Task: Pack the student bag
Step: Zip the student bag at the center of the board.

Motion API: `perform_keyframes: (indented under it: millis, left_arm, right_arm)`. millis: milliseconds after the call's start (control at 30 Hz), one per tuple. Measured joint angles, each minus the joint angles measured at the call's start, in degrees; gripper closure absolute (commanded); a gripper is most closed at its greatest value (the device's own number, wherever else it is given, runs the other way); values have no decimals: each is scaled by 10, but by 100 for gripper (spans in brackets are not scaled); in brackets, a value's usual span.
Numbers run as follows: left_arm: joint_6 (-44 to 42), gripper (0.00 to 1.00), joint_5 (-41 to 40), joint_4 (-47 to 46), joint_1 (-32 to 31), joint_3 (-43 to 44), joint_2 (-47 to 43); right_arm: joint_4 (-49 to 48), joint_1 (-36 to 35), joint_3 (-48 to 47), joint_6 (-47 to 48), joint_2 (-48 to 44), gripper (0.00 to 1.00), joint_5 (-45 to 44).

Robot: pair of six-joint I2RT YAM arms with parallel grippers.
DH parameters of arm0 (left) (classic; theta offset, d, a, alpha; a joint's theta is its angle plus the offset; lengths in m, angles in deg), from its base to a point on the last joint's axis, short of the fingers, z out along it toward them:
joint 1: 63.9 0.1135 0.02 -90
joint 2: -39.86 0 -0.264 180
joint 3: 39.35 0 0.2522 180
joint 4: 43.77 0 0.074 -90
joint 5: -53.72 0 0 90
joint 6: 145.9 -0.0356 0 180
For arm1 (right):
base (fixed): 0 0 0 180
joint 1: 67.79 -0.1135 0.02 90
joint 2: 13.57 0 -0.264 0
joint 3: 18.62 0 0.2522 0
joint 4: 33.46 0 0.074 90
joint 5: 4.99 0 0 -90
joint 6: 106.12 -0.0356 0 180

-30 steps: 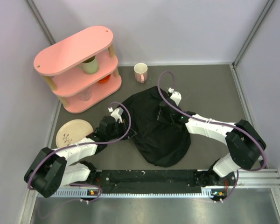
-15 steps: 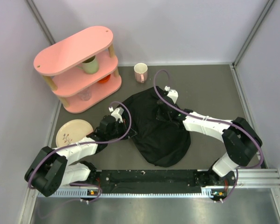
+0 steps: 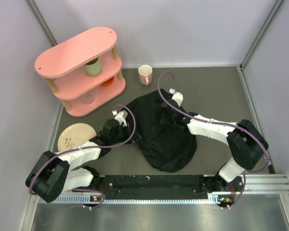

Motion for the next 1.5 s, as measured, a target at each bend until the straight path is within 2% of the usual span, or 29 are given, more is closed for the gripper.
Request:
perform_keyframes:
  millis: [400,667,1333,1367,1433,1467,1500]
  left_arm:
    - [0,100,0,0,0,0,0]
    - [0,100,-1,8,0,0,-15]
    - [3,100,-13,16,-1,-28,-70]
    - [2,100,-13,16,-1,-29,-70]
    - [2,100,-13,17,-1,-29,-70]
    - [1,100,-14,19,-1,-29,-70]
    - [0,99,-16,23,-1,-29,-70]
  right_arm:
    - [-22,17,14,3,-12,100,26]
    - [-19,52,35,7,-45,100,24]
    - [-13,103,42,43,-48,100,-4]
    - [-14,104,46,44,-51,86,-4]
    - [-16,106,54,45,-63,67,-3]
    - [-15,108,59,48,-72,38,-6]
    - [-13,112,65,51,-83,32,-11]
